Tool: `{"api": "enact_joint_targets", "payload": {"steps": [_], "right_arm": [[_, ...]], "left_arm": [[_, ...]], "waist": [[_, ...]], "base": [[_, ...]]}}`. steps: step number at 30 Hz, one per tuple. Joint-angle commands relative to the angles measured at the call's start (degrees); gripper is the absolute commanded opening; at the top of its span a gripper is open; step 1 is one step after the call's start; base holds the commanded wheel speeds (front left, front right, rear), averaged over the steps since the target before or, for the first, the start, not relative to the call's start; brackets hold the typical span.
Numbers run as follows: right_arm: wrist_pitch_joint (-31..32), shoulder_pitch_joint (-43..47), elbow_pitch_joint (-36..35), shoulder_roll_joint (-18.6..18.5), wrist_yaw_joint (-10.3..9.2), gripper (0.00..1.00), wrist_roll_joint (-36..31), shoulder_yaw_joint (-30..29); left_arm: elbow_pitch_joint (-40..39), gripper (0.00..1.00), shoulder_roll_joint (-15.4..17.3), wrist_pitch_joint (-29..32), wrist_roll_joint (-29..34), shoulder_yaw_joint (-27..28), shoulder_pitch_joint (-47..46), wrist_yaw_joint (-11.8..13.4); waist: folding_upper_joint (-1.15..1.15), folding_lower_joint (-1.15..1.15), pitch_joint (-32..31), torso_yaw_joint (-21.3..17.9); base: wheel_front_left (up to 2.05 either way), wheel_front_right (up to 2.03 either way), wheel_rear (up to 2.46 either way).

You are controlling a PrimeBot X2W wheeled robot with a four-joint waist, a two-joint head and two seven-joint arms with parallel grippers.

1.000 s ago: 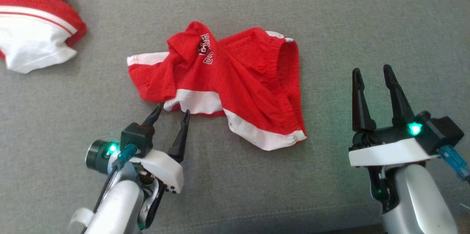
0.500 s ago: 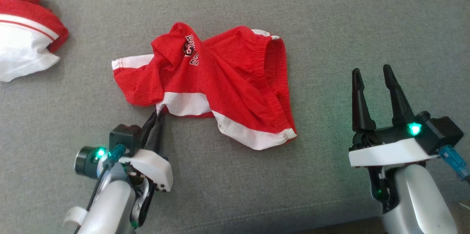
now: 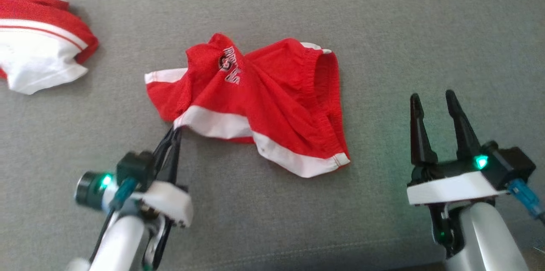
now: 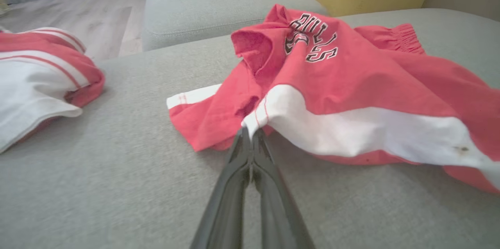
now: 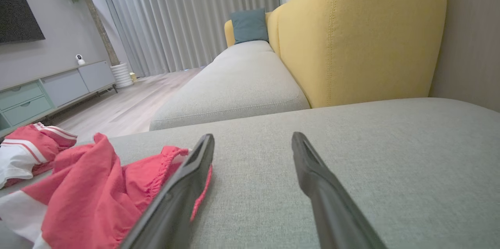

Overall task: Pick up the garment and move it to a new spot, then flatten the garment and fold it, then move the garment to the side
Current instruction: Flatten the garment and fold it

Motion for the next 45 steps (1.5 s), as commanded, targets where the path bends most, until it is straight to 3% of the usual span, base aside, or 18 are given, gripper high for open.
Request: {"api": "enact_joint_targets", "payload": {"steps": [1,11,22,23,24,25,26,33,39,45], "right_arm": [[-0.37,-0.38,-1.45,-0.26,-0.05,1.0,-0.47,0.98],[-0.37,-0.21,-0.96,-0.26,-0.05,1.0,-0.43,1.57],[-0.37,-0.72,-0.19,-0.26,-0.05,1.0,-0.67,1.87],[-0.37,-0.74,-0.1,-0.26,-0.05,1.0,-0.69,1.84],[-0.37,-0.75,-0.01,-0.26,-0.05,1.0,-0.71,1.8],[-0.37,-0.75,0.09,-0.26,-0.05,1.0,-0.72,1.76],[-0.37,-0.74,0.21,-0.26,-0.05,1.0,-0.76,1.71],[-0.37,-0.42,0.46,-0.26,-0.05,1.0,-1.16,1.36],[-0.37,0.12,0.49,-0.26,-0.05,1.0,-1.66,1.11],[-0.37,1.19,1.09,-0.26,-0.05,1.0,-2.0,1.48]], "left_arm": [[-2.48,0.0,1.96,-0.63,0.25,2.32,0.5,0.58],[-12.81,0.0,6.37,1.36,0.09,5.23,8.72,4.82],[-4.46,0.0,5.17,0.85,-2.66,6.82,9.27,5.88],[-3.72,0.11,4.98,0.62,-2.88,6.92,9.08,5.83],[-3.03,0.45,4.79,0.36,-3.07,6.99,8.9,5.77],[-2.42,0.87,4.61,0.12,-3.22,7.04,8.71,5.7],[-1.9,1.0,4.4,-0.14,-3.39,7.14,8.57,5.66],[-2.15,1.0,2.97,-1.57,-4.2,9.06,9.12,5.75],[-7.82,1.0,1.85,-1.67,-3.17,11.04,9.91,5.33],[-12.94,1.0,-1.34,-1.69,-1.11,11.68,11.02,3.63]], "waist": [[0.0,0.0,-0.49,0.61],[0.0,0.0,-1.59,2.67],[0.0,0.0,-1.16,2.12],[0.0,0.0,-1.22,2.1],[0.0,0.0,-1.31,2.11],[0.0,0.0,-1.44,2.12],[0.0,0.0,-1.59,2.16],[0.0,0.0,-3.66,2.78],[0.0,0.0,-5.91,3.51],[0.0,0.0,-9.66,4.19]], "base": [[0.0,0.0,0.0],[0.0,0.0,0.0],[0.0,0.0,0.0],[0.0,0.0,0.0],[0.0,0.0,0.0],[0.0,0.0,0.0],[0.0,0.0,0.0],[0.0,0.0,0.0],[0.0,0.0,0.0],[0.0,0.0,0.0]]}}
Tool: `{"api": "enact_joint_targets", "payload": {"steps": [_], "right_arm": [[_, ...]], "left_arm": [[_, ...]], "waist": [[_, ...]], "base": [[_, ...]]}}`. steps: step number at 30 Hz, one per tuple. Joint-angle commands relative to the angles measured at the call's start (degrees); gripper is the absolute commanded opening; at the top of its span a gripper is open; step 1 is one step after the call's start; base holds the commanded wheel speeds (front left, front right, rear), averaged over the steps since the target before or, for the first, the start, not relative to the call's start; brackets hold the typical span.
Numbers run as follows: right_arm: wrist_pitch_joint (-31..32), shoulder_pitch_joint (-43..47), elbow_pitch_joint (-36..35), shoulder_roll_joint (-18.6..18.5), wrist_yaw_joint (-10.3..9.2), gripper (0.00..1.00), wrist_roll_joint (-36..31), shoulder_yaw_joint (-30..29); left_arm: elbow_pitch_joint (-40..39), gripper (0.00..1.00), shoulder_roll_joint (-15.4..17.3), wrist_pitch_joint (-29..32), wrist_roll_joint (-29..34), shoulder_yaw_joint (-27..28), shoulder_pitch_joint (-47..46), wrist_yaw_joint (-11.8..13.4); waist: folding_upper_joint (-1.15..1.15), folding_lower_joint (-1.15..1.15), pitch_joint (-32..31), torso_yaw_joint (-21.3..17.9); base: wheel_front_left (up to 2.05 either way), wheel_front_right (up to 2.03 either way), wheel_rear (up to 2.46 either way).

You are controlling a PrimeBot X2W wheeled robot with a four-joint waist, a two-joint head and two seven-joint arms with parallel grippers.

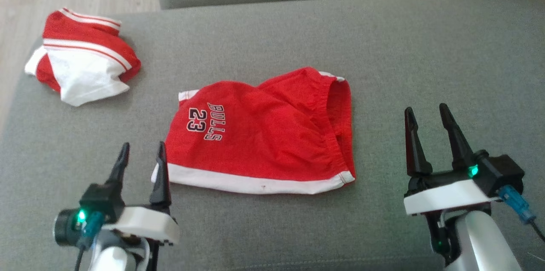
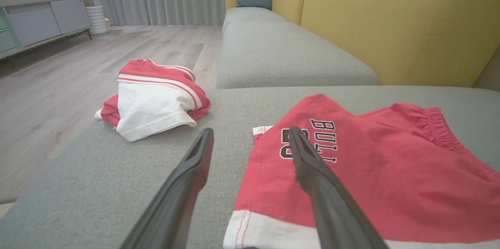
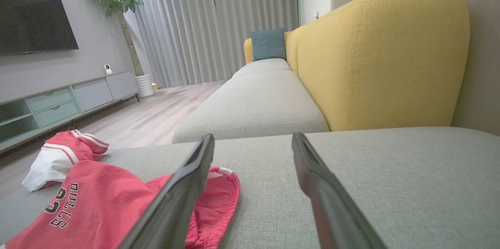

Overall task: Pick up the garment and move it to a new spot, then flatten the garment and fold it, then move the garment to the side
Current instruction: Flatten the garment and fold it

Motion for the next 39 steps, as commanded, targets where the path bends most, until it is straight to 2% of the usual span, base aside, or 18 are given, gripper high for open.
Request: {"api": "enact_joint_targets", "payload": {"steps": [1,15,39], "right_arm": [[-0.37,0.08,-1.51,-0.26,-0.05,1.0,-0.23,1.53],[-0.37,2.49,-0.46,-0.26,-0.05,1.0,0.08,3.15],[-0.37,2.41,0.29,-0.26,-0.05,1.0,0.35,3.59]], "left_arm": [[-2.14,1.0,0.04,-0.69,0.52,2.2,-0.37,-0.52],[-1.59,1.0,-4.01,-0.69,2.21,4.15,2.13,-3.5],[-0.72,1.0,-6.25,-0.7,4.57,6.88,2.16,-5.86]], "waist": [[0.0,0.0,-1.39,0.28],[0.0,0.0,-4.57,0.07],[0.0,0.0,-4.17,0.17]], "base": [[0.0,0.0,0.0],[0.0,0.0,0.0],[0.0,0.0,0.0]]}}
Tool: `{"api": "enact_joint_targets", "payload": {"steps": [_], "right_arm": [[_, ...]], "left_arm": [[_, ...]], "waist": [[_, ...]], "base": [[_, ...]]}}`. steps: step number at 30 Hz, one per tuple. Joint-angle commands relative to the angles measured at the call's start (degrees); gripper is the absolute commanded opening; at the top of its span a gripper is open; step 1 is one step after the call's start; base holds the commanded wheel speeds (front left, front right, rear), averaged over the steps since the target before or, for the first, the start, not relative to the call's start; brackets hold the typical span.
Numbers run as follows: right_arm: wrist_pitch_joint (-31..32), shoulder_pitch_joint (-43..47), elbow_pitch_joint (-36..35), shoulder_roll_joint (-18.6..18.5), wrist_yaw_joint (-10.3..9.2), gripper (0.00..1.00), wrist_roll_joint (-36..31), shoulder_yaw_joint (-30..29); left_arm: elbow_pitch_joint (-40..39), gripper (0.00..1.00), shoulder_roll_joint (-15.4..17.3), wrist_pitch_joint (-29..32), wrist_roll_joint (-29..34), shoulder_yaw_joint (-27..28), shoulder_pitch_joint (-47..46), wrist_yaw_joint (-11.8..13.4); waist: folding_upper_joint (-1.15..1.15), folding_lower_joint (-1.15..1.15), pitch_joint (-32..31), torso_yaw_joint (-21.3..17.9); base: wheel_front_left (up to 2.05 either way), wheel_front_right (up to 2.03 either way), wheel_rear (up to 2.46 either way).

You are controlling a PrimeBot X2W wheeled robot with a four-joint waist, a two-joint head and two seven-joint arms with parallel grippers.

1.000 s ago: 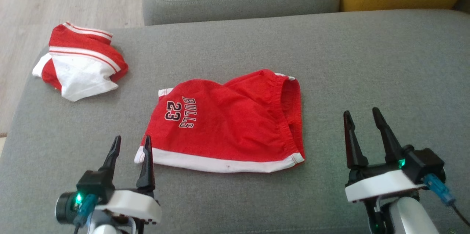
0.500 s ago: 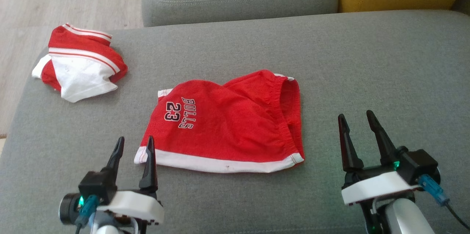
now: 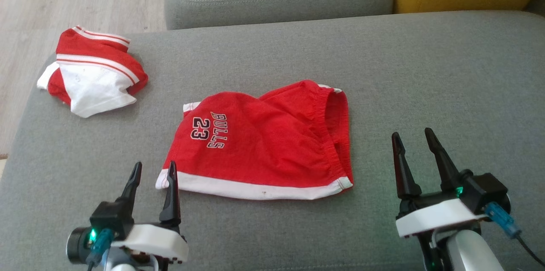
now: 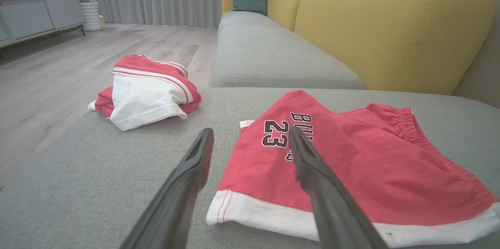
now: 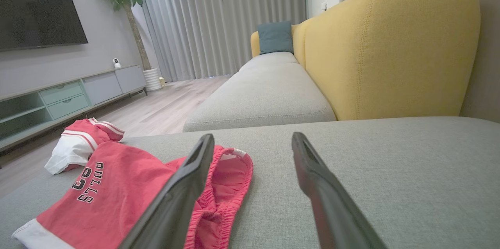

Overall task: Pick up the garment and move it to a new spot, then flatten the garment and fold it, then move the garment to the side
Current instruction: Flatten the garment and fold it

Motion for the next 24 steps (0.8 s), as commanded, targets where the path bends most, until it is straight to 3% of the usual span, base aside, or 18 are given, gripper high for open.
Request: {"api": "enact_joint_targets", "payload": {"steps": [1,14,24], "right_arm": [[-0.37,-1.11,-1.57,-0.26,-0.05,1.0,0.3,1.32],[-0.37,-0.96,-0.83,-0.26,-0.05,1.0,-0.36,1.92],[1.58,-2.36,8.81,-0.26,-0.05,1.0,-7.0,7.47]], "left_arm": [[-1.59,1.0,-0.26,-0.7,0.54,2.52,-2.08,-0.14],[-1.12,1.0,-0.83,-0.7,1.24,3.17,-2.03,-0.72],[-1.42,1.0,-1.14,-0.7,1.5,3.19,-2.65,-0.99]], "waist": [[0.0,0.0,-0.01,-0.02],[0.0,0.0,0.12,0.04],[0.0,0.0,2.43,0.8]], "base": [[0.0,0.0,0.0],[0.0,0.0,0.0],[0.0,0.0,0.0]]}}
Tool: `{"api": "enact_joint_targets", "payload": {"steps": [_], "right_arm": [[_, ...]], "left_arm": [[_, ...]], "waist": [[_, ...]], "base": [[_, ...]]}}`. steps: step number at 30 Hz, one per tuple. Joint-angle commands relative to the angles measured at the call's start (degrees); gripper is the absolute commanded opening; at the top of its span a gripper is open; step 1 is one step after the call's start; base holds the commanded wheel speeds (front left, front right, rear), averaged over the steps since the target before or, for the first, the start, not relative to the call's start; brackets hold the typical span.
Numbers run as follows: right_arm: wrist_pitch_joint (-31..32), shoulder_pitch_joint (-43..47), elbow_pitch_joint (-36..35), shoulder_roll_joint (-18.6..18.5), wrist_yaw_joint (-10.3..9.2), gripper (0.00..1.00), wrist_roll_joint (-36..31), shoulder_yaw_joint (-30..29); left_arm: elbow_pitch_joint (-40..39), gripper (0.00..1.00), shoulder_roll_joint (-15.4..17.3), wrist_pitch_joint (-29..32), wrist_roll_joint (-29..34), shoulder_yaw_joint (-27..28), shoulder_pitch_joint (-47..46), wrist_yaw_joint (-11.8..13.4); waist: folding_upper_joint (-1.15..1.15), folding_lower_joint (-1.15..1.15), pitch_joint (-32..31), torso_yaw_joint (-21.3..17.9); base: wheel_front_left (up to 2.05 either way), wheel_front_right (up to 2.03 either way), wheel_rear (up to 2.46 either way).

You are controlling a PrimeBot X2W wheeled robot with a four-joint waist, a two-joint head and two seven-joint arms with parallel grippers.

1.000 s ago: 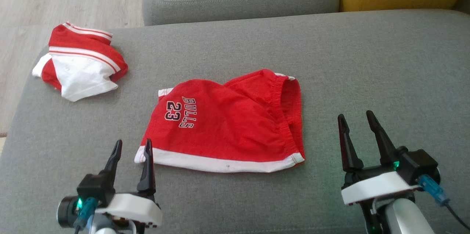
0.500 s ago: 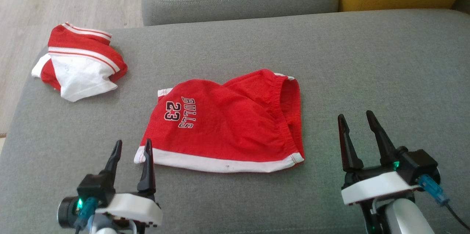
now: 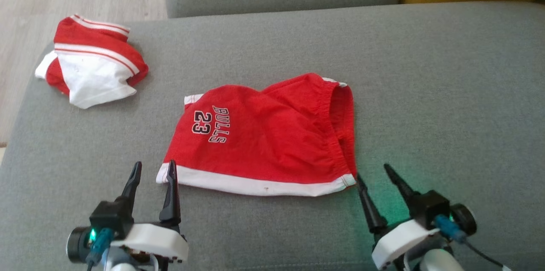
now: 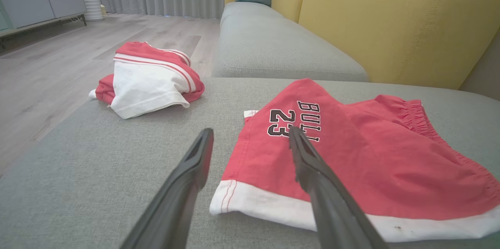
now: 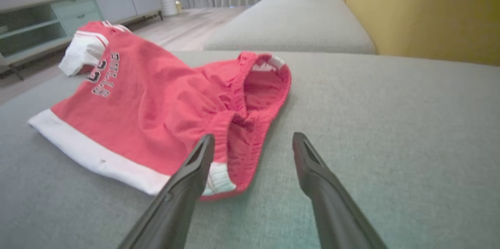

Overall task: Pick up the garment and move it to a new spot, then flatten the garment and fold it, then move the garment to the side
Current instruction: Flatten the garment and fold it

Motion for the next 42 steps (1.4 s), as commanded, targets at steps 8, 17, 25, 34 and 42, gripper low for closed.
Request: {"api": "enact_joint_targets", "payload": {"steps": [8,17,25,34,42], "right_arm": [[1.41,-5.23,4.0,-0.26,-0.05,1.0,-2.12,3.57],[2.95,-7.63,9.1,-0.26,-0.05,0.8,-2.18,6.11],[2.99,-8.84,11.37,-0.26,-0.05,0.37,-1.87,7.6],[1.18,-9.58,11.86,-0.26,-0.05,0.0,-2.0,5.22],[0.75,-9.44,11.91,-0.26,-0.05,0.0,-3.49,2.26]], "left_arm": [[-1.67,1.0,-0.28,-0.7,0.53,1.64,-3.35,-0.26],[-1.44,1.0,-0.38,-0.7,0.6,1.63,-3.38,-0.23],[-1.24,1.0,-0.42,-0.7,0.56,1.96,-3.2,-0.2],[3.05,1.0,-0.44,-0.7,-1.49,2.66,-2.04,-1.87],[11.17,1.0,-0.45,0.85,-5.02,0.92,-3.65,-5.37]], "waist": [[0.0,0.0,2.17,1.24],[0.0,0.0,2.71,2.32],[0.0,0.0,2.89,2.37],[0.0,0.0,2.71,1.35],[0.0,0.0,3.4,-0.13]], "base": [[0.0,0.0,0.0],[0.0,0.0,0.0],[0.0,0.0,0.0],[0.0,0.0,0.0],[0.0,0.0,0.0]]}}
